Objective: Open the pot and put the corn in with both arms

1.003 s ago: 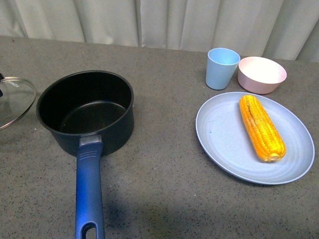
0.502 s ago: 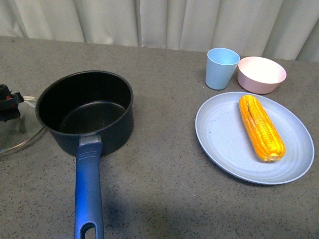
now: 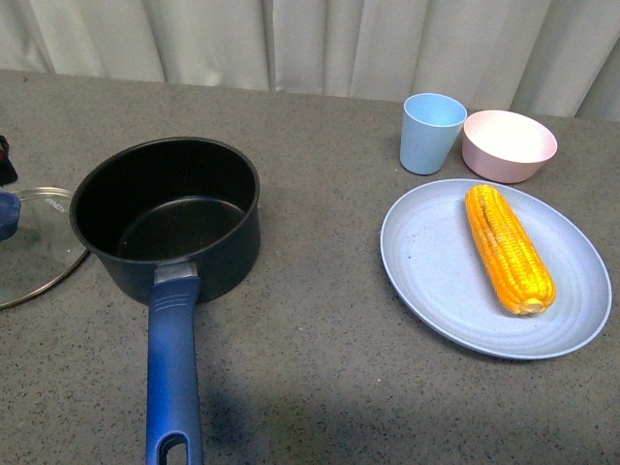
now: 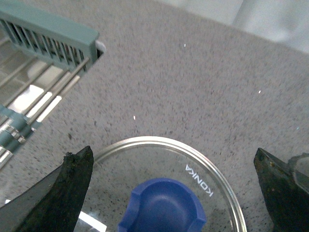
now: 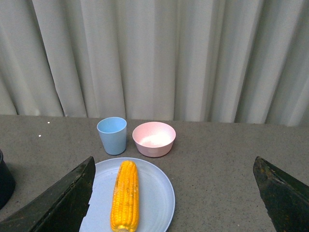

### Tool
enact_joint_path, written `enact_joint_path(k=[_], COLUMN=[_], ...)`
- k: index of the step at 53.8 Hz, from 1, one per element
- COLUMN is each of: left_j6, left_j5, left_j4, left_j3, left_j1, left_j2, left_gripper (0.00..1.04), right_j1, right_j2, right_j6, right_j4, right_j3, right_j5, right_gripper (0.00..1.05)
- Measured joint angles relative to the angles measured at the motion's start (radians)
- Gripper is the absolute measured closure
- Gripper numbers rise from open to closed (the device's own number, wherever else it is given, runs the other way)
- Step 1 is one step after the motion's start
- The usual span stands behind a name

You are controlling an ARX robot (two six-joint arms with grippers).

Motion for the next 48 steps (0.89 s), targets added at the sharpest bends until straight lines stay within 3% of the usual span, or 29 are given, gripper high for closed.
enact_joint_path(k=[7, 10, 14, 16, 23, 31, 44, 48], left_j6=[-0.001, 0.020, 0.064, 0.072, 0.087, 0.095, 0.097, 0.097], left_j5=[-0.038, 0.021, 0.165, 0.190, 0.175, 0.134, 0.097, 0.034], left_j4=[-0.019, 0.032, 0.219, 0.275, 0.277, 0.184, 0.040, -0.084], left_j3=[-0.076, -0.115, -0.229, -0.279, -0.380, -0.485, -0.555, -0.557], left_j1=[0.004, 0.016, 0.011, 0.000, -0.037, -0.083, -0.116, -0.161], left_j2=[-0.151, -0.189, -0.251, -0.296, -0.443, -0.626, -0.841, -0.953], left_gripper=[0.06, 0.13, 0.32, 0.39, 0.62, 1.00, 1.01, 1.01], right_j1=[0.000, 0.000, 0.000, 0.000, 0.000, 0.000, 0.000, 0.000], right_j2=[0.000, 0.000, 0.000, 0.000, 0.000, 0.000, 0.000, 0.000], right_j6=[0.000, 0.000, 0.000, 0.000, 0.000, 0.000, 0.000, 0.000], right_j4=[0.000, 0.000, 0.000, 0.000, 0.000, 0.000, 0.000, 0.000], right_j3=[0.000, 0.000, 0.000, 0.000, 0.000, 0.000, 0.000, 0.000], right_j5=[0.000, 0.000, 0.000, 0.000, 0.000, 0.000, 0.000, 0.000], right_gripper=[0.09, 0.09, 0.09, 0.09, 0.09, 0.09, 0.09, 0.09])
